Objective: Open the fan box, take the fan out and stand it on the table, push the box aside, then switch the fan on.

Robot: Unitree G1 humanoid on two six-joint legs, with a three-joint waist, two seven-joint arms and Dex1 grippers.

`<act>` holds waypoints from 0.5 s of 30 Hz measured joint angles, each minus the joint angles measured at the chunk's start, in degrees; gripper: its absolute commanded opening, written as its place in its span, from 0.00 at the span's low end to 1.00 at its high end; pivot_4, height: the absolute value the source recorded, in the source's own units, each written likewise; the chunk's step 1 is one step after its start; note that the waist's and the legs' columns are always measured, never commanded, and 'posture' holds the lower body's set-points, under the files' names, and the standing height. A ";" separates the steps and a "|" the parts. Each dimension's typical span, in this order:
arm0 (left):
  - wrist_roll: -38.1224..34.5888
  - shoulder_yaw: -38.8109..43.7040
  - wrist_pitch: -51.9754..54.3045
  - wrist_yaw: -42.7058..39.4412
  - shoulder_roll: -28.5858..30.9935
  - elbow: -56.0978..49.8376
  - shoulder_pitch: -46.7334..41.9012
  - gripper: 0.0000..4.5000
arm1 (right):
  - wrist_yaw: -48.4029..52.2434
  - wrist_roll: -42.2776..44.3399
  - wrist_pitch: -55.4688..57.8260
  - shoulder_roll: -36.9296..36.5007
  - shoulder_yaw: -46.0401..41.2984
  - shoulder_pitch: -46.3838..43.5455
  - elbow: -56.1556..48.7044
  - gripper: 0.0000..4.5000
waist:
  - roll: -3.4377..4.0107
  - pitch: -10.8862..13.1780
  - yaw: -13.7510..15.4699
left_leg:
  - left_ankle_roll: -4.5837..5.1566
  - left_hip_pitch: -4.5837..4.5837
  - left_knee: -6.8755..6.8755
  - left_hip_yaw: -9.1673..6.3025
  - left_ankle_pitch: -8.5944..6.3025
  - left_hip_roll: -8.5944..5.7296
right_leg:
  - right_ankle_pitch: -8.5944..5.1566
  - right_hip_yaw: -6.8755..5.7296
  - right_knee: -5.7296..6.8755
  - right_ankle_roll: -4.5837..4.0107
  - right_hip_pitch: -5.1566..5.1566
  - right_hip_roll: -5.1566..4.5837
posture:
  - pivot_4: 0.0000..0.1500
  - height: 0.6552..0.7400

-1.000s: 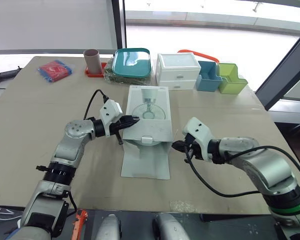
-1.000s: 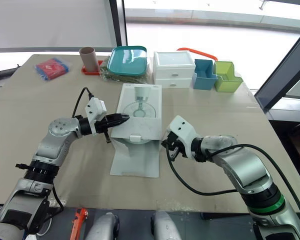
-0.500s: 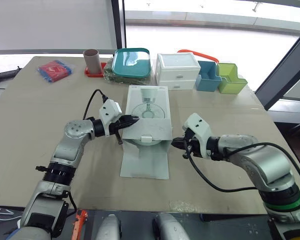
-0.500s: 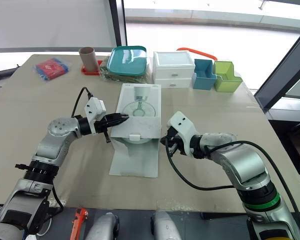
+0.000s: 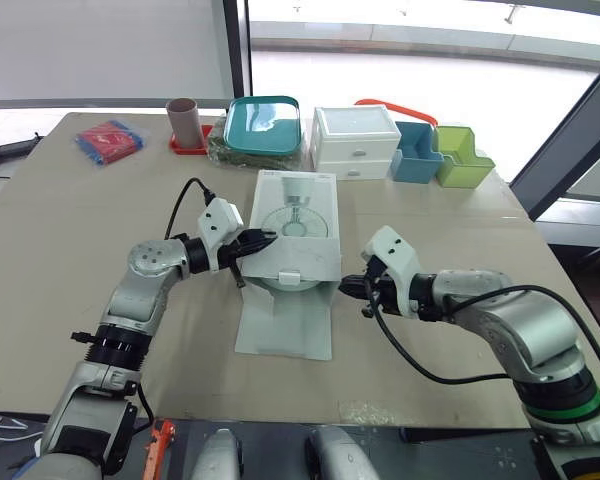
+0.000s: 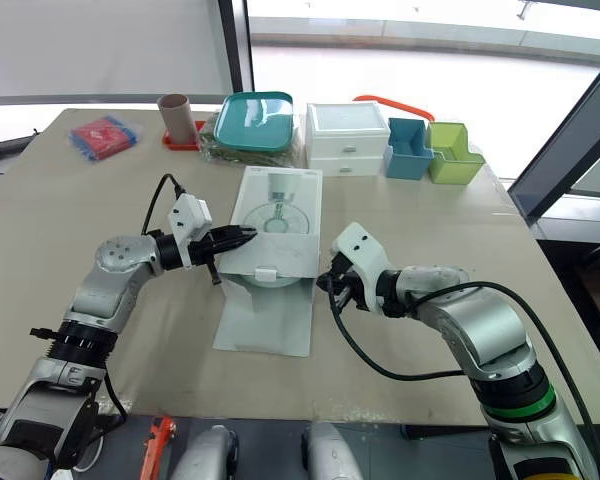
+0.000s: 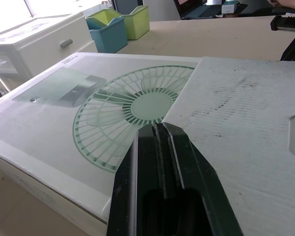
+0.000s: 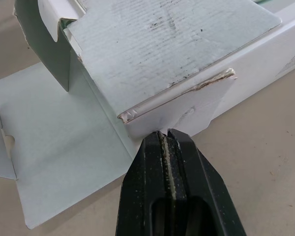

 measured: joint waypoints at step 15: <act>0.06 -0.27 -1.39 -0.72 -0.56 1.55 -0.50 0.00 | 5.20 4.40 -1.88 -7.52 -7.69 7.50 -7.81 0.01 | 0.00 0.00 0.12 | 0.01 0.01 0.00 0.00 0.00 -0.03 | -0.01 0.00 0.00 0.02 0.02 -0.02 | 1.00 1.00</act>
